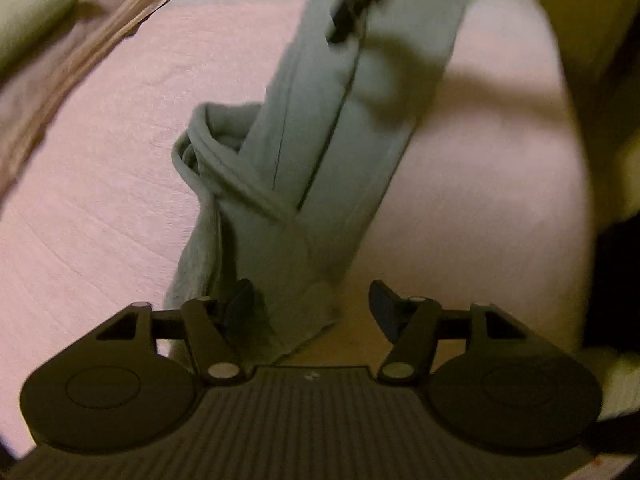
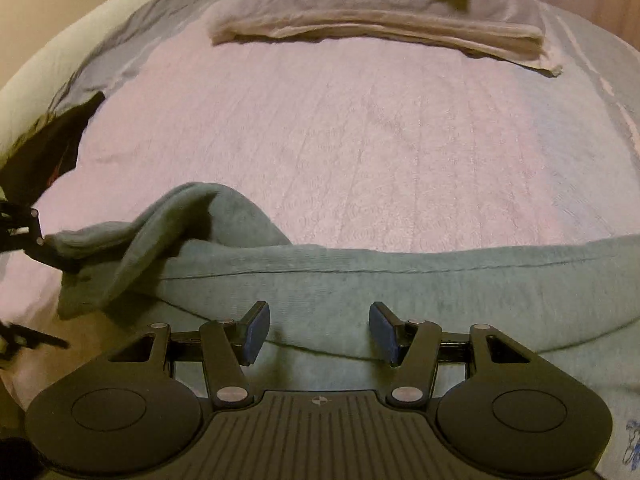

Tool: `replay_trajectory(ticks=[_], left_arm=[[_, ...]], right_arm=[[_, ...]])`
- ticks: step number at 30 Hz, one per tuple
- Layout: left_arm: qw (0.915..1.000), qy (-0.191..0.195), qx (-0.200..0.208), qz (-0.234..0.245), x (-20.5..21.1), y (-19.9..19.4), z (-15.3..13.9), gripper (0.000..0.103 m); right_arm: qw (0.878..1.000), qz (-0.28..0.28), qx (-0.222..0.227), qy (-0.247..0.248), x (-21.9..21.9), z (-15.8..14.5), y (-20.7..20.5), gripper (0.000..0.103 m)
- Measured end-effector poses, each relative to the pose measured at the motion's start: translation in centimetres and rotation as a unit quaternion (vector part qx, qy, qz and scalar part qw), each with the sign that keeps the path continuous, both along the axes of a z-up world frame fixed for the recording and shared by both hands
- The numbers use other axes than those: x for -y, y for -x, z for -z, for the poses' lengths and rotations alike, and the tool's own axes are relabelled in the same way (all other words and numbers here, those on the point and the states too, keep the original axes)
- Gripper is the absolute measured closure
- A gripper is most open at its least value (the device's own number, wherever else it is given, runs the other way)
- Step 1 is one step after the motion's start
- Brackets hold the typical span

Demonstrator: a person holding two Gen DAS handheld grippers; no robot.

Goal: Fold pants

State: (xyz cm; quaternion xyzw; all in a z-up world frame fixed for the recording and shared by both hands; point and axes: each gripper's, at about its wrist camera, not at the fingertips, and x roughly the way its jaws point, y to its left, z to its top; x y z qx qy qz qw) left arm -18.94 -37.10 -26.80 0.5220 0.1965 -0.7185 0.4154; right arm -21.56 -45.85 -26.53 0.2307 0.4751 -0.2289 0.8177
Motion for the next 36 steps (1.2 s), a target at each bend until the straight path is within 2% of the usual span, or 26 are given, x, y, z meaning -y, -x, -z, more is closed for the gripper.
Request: replay_trajectory(ticks=[1, 2, 3, 5, 6, 7, 8, 11, 14, 17, 18, 19, 20, 21, 24, 25, 27, 28, 29, 31, 33, 35, 36], left_arm=[[1.0000, 0.000, 0.008, -0.005, 0.0, 0.0, 0.6, 0.063], [0.9999, -0.004, 0.007, -0.014, 0.3, -0.4, 0.7, 0.077], [0.9997, -0.007, 0.001, -0.023, 0.5, -0.7, 0.5, 0.084], [0.9980, -0.011, -0.036, -0.051, 1.3, -2.1, -1.0, 0.089], [0.9944, -0.017, -0.069, -0.078, 2.0, -3.5, -2.2, 0.089], [0.9893, -0.023, -0.100, -0.104, 2.6, -4.7, -3.1, 0.089], [0.9794, -0.027, -0.142, -0.141, 3.6, -6.9, -4.7, 0.090], [0.9586, -0.017, -0.188, -0.214, 6.6, -12.4, -8.1, 0.090], [0.9402, -0.004, -0.206, -0.271, 10.2, -18.3, -9.6, 0.093], [0.9170, -0.028, -0.217, -0.333, 14.5, -23.5, -8.0, 0.089], [0.9125, -0.036, -0.214, -0.347, 15.3, -24.4, -7.2, 0.087], [0.9117, -0.028, -0.196, -0.360, 15.9, -25.2, -6.5, 0.089], [0.9166, -0.016, -0.173, -0.360, 16.2, -25.5, -6.1, 0.089], [0.9250, -0.008, -0.155, -0.347, 16.3, -25.3, -6.0, 0.089], [0.9404, 0.017, -0.135, -0.312, 15.1, -23.8, -5.9, 0.086], [0.9497, 0.017, -0.137, -0.281, 14.5, -22.5, -5.7, 0.083], [0.9686, 0.000, -0.144, -0.203, 13.1, -19.9, -4.5, 0.063], [0.9784, -0.011, -0.138, -0.153, 12.4, -18.1, -3.6, 0.058], [0.9844, -0.019, -0.134, -0.112, 11.8, -16.7, -2.6, 0.056], [0.9925, -0.039, -0.110, -0.036, 10.5, -13.9, -0.4, 0.056], [0.9960, -0.048, -0.074, 0.015, 9.6, -12.3, 1.6, 0.056], [0.9974, -0.045, -0.043, 0.036, 9.1, -11.6, 3.2, 0.057], [0.9975, -0.050, -0.033, 0.039, 9.1, -11.6, 4.0, 0.061]], right_arm=[[1.000, 0.003, -0.003, 0.002, 0.4, 0.1, 0.1, 0.050], [1.000, 0.007, -0.007, 0.004, 0.8, 0.3, 0.5, 0.050], [1.000, 0.010, -0.011, 0.005, 1.1, 0.3, 0.5, 0.050], [1.000, 0.017, -0.015, 0.009, 1.6, -0.2, 1.1, 0.050], [1.000, 0.021, -0.016, 0.011, 1.9, -1.0, 1.7, 0.050], [0.999, 0.024, -0.016, 0.013, 2.1, -1.3, 2.0, 0.050], [0.999, 0.029, -0.016, 0.016, 2.3, -1.5, 2.1, 0.050], [0.999, 0.044, -0.011, 0.021, 3.1, -2.6, 2.7, 0.050], [0.998, 0.059, -0.005, 0.027, 4.0, -3.1, 2.7, 0.050], [0.998, 0.061, -0.006, 0.033, 4.6, -3.0, 2.6, 0.050], [0.998, 0.059, -0.008, 0.034, 4.8, -2.9, 2.5, 0.050], [0.998, 0.058, -0.010, 0.034, 4.9, -2.7, 2.5, 0.050], [0.998, 0.055, -0.014, 0.036, 5.2, -2.5, 2.5, 0.050], [0.998, 0.052, -0.018, 0.039, 5.4, -2.5, 2.6, 0.050], [0.997, 0.043, -0.031, 0.048, 6.0, -2.2, 3.2, 0.050], [0.997, 0.041, -0.035, 0.048, 6.3, -2.0, 3.4, 0.050], [0.997, 0.034, -0.044, 0.052, 6.8, -1.7, 3.8, 0.050], [0.997, 0.025, -0.049, 0.055, 7.1, -1.5, 3.9, 0.050], [0.997, 0.016, -0.053, 0.059, 7.2, -1.3, 4.0, 0.050], [0.996, -0.011, -0.063, 0.069, 7.6, -1.0, 4.0, 0.050], [0.992, -0.047, -0.079, 0.084, 8.2, -0.5, 4.1, 0.050], [0.986, -0.087, -0.097, 0.102, 9.0, 0.0, 4.1, 0.050], [0.982, -0.107, -0.108, 0.111, 9.2, 0.3, 4.2, 0.050]])
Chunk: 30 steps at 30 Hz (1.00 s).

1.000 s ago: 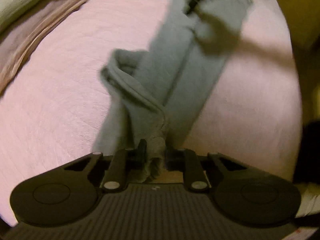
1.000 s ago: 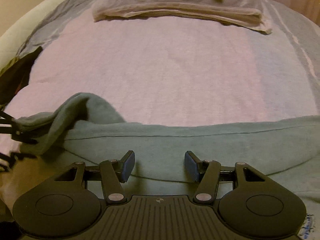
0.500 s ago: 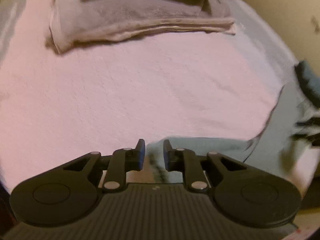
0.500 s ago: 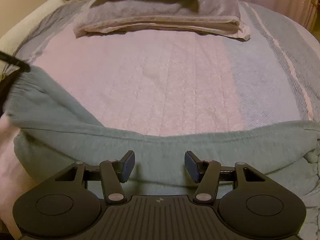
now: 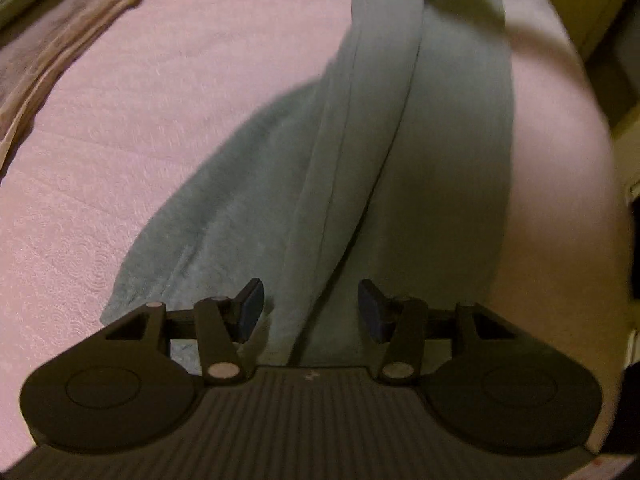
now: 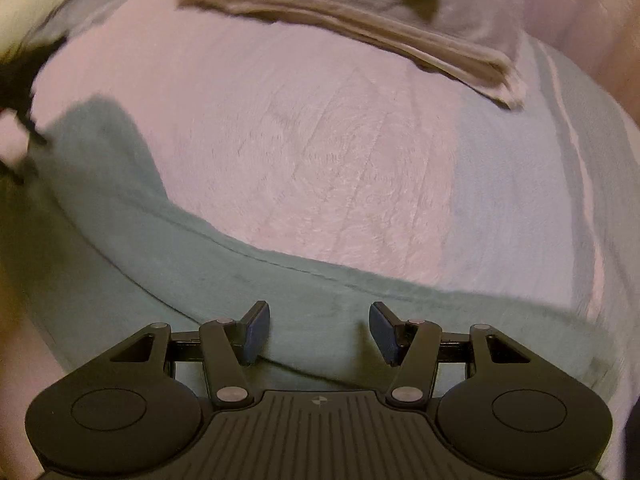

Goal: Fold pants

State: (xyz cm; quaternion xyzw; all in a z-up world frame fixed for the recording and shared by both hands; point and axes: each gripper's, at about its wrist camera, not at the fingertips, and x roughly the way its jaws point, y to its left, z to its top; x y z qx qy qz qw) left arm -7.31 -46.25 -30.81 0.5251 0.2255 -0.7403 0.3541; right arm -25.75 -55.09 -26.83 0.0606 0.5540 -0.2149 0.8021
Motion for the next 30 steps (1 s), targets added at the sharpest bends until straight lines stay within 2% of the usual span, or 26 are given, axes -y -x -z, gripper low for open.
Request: replay_trajectory(ticks=[1, 2, 3, 5, 8, 12, 15, 18, 19, 20, 21, 22, 23, 27, 30], left_arm=[[1.0000, -0.005, 0.005, -0.001, 0.3, 0.0, 0.7, 0.064], [0.9999, -0.012, 0.009, -0.005, 0.2, -0.2, 1.0, 0.075], [0.9998, -0.016, 0.010, -0.010, 0.3, -0.5, 1.1, 0.094], [0.9996, -0.015, 0.003, -0.025, 0.3, -1.1, 0.5, 0.096], [0.9982, 0.011, -0.009, -0.059, 0.9, -2.5, -2.5, 0.097], [0.9949, 0.047, -0.004, -0.089, 1.3, -3.1, -6.7, 0.097], [0.9943, 0.056, 0.009, -0.090, 0.9, -2.3, -8.2, 0.097], [0.9931, 0.050, 0.012, -0.106, 0.9, -2.2, -8.5, 0.097], [0.9923, 0.044, 0.008, -0.115, 1.1, -2.3, -8.5, 0.097], [0.9917, 0.041, 0.006, -0.122, 1.5, -2.2, -8.8, 0.097], [0.9910, 0.034, 0.003, -0.129, 1.3, -2.3, -9.4, 0.097], [0.9902, 0.029, 0.000, -0.137, 1.9, -2.0, -10.2, 0.097], [0.9893, 0.025, -0.005, -0.144, 2.4, -2.1, -10.9, 0.097], [0.9830, 0.015, -0.030, -0.180, 5.4, -4.6, -15.3, 0.097], [0.9794, 0.022, -0.026, -0.199, 9.4, -6.9, -16.8, 0.098]], right_arm=[[1.000, -0.024, -0.013, 0.008, 0.3, 0.3, 0.0, 0.050], [0.998, -0.052, -0.026, 0.018, 0.7, 0.6, 0.0, 0.050], [0.995, -0.084, -0.039, 0.027, 1.2, 0.9, -0.1, 0.050], [0.988, -0.139, -0.061, 0.035, 2.2, 1.6, -0.1, 0.050], [0.973, -0.215, -0.088, 0.021, 4.2, 2.8, -0.5, 0.050], [0.944, -0.305, -0.125, -0.012, 7.3, 5.1, -1.4, 0.050], [0.929, -0.337, -0.140, -0.064, 9.8, 6.8, -1.9, 0.050], [0.923, -0.334, -0.147, -0.123, 11.5, 8.1, -2.2, 0.051], [0.922, -0.331, -0.147, -0.137, 11.8, 8.2, -2.1, 0.063], [0.921, -0.331, -0.147, -0.146, 12.0, 8.0, -1.8, 0.089], [0.922, -0.333, -0.152, -0.127, 11.9, 7.7, -1.5, 0.103], [0.925, -0.331, -0.145, -0.117, 12.1, 6.8, -1.2, 0.103], [0.934, -0.314, -0.127, -0.115, 12.6, 5.4, -0.8, 0.103], [0.959, -0.264, -0.072, -0.080, 15.4, -0.7, 0.3, 0.103], [0.969, -0.236, -0.060, -0.041, 18.4, -2.9, -0.1, 0.103]])
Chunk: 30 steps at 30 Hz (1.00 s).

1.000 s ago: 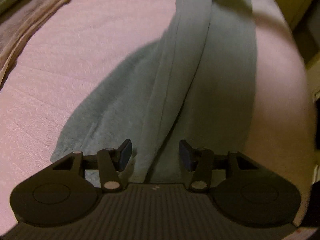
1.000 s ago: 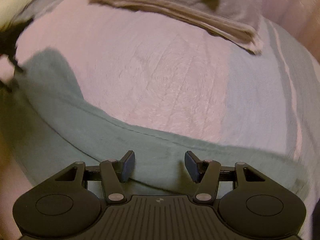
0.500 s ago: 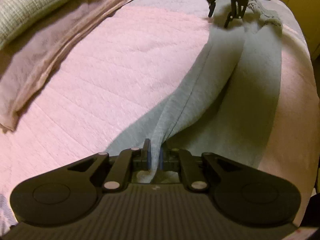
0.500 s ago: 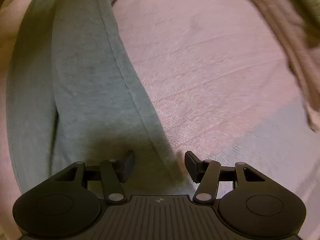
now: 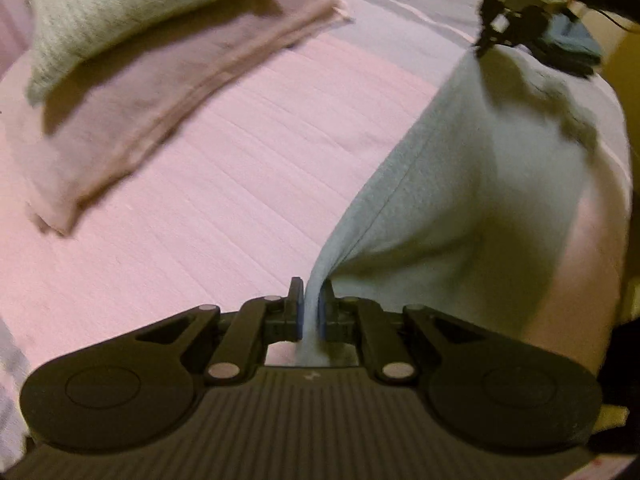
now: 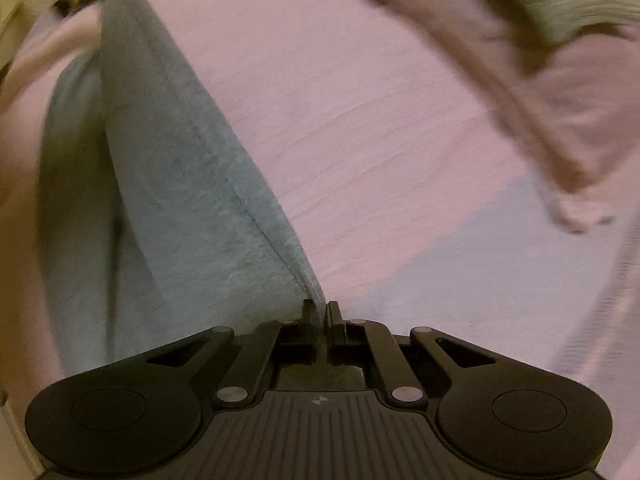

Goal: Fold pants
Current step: 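Shake out the sweatpants and lay them flat, opening both tools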

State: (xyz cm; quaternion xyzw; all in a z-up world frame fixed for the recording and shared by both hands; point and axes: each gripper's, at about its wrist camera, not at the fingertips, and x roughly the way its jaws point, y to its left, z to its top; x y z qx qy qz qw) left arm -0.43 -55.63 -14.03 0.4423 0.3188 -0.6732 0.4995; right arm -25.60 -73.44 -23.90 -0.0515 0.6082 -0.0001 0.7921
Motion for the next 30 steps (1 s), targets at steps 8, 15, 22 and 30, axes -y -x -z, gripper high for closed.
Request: replay_trajectory(ticks=[8, 15, 22, 30], left_arm=[[0.9953, -0.012, 0.054, -0.079, 10.9, -4.9, 8.2, 0.089], [0.9920, 0.014, 0.046, -0.117, 5.7, -7.5, 8.6, 0.087], [0.9911, 0.025, 0.124, 0.041, -2.6, -2.3, 10.9, 0.079], [0.9826, 0.023, 0.109, 0.149, -5.8, -1.3, 14.7, 0.075]], right_arm=[[0.986, 0.136, -0.014, 0.092, 5.3, 8.0, -3.3, 0.089], [0.973, 0.197, 0.070, 0.094, -0.7, 5.4, -2.2, 0.072], [0.958, 0.263, 0.112, 0.009, -14.1, 4.7, -3.0, 0.071], [0.914, 0.392, 0.093, -0.039, -27.7, 6.1, -2.4, 0.068]])
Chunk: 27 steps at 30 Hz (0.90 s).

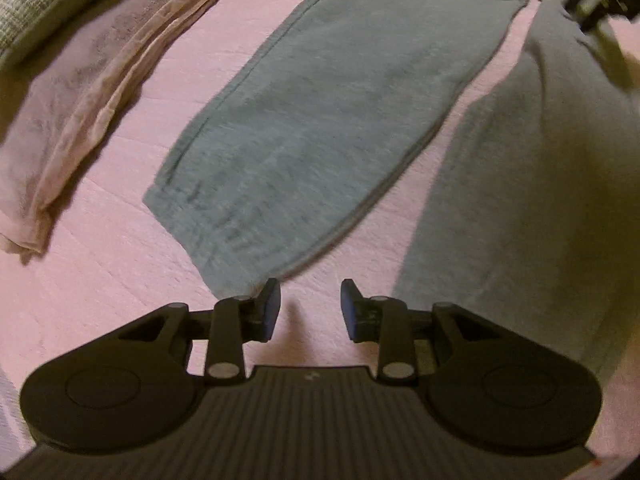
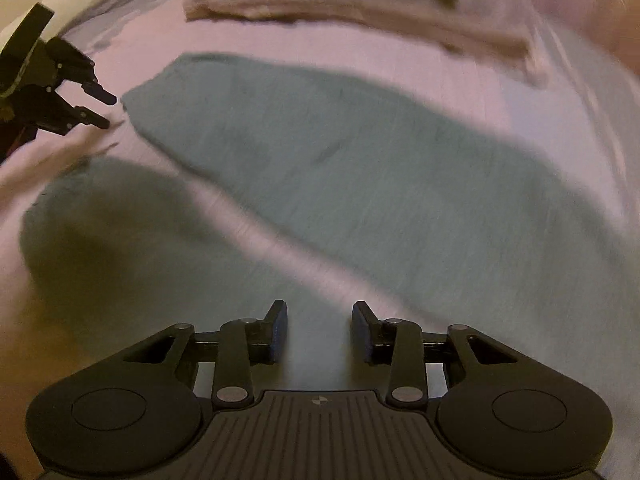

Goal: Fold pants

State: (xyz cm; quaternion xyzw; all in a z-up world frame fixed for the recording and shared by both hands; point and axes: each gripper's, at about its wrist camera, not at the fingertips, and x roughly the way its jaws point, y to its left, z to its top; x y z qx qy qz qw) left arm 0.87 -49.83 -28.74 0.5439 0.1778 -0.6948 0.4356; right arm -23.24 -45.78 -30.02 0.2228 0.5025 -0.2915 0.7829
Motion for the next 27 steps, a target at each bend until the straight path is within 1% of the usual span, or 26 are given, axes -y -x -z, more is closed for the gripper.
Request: replay_trajectory(ticks=[2, 4, 7, 9, 10, 14, 16, 18, 19, 20, 22, 24, 25, 27], left_arm=[[0.9999, 0.003, -0.012, -0.007, -0.9, -0.4, -0.3, 0.075], [0.9997, 0.010, -0.023, -0.005, -2.5, 0.0, -1.3, 0.075], [0.9987, 0.009, -0.050, 0.006, -4.9, 1.3, -2.8, 0.072], [0.9977, 0.010, -0.062, 0.025, -6.7, 2.9, -3.7, 0.067], [0.9971, 0.009, -0.066, 0.038, -7.7, 4.0, -4.1, 0.067], [0.9941, 0.009, -0.081, 0.072, -11.1, 8.9, -5.1, 0.065], [0.9922, 0.012, -0.075, 0.099, -12.3, 11.8, -4.8, 0.065], [0.9896, 0.019, -0.061, 0.129, -13.3, 14.7, -4.1, 0.064], [0.9887, 0.020, -0.053, 0.139, -13.4, 15.9, -3.6, 0.064], [0.9880, 0.020, -0.043, 0.147, -13.6, 17.2, -3.0, 0.064], [0.9865, 0.022, -0.016, 0.161, -13.9, 19.3, -1.7, 0.063], [0.9845, 0.029, 0.014, 0.172, -14.6, 20.8, -0.5, 0.063], [0.9839, 0.026, 0.028, 0.174, -14.9, 21.3, 0.1, 0.063], [0.9817, 0.032, 0.053, 0.180, -15.4, 22.1, 1.1, 0.063]], right_arm=[[0.998, 0.057, -0.005, -0.009, -2.2, -0.1, 1.1, 0.066], [0.994, 0.112, 0.002, -0.011, -4.0, -0.8, 2.7, 0.062], [0.979, 0.203, 0.009, -0.012, -5.5, -1.9, 5.8, 0.058], [0.964, 0.264, 0.016, -0.009, -6.3, -2.6, 8.6, 0.056], [0.956, 0.293, 0.019, -0.006, -6.6, -3.0, 10.1, 0.056], [0.914, 0.405, 0.032, 0.011, -5.5, -4.2, 17.6, 0.055], [0.888, 0.456, 0.050, 0.019, -4.1, -4.6, 22.2, 0.055], [0.866, 0.494, 0.069, 0.032, -2.5, -4.9, 26.6, 0.055], [0.857, 0.507, 0.081, 0.035, -1.5, -4.8, 28.5, 0.055], [0.851, 0.515, 0.096, 0.035, -0.5, -4.7, 30.4, 0.055], [0.846, 0.520, 0.112, 0.040, 1.8, -4.3, 33.2, 0.055], [0.840, 0.527, 0.123, 0.036, 3.3, -3.7, 35.8, 0.055], [0.839, 0.528, 0.125, 0.034, 3.8, -3.3, 36.4, 0.055], [0.841, 0.526, 0.123, 0.029, 4.7, -2.7, 37.7, 0.055]])
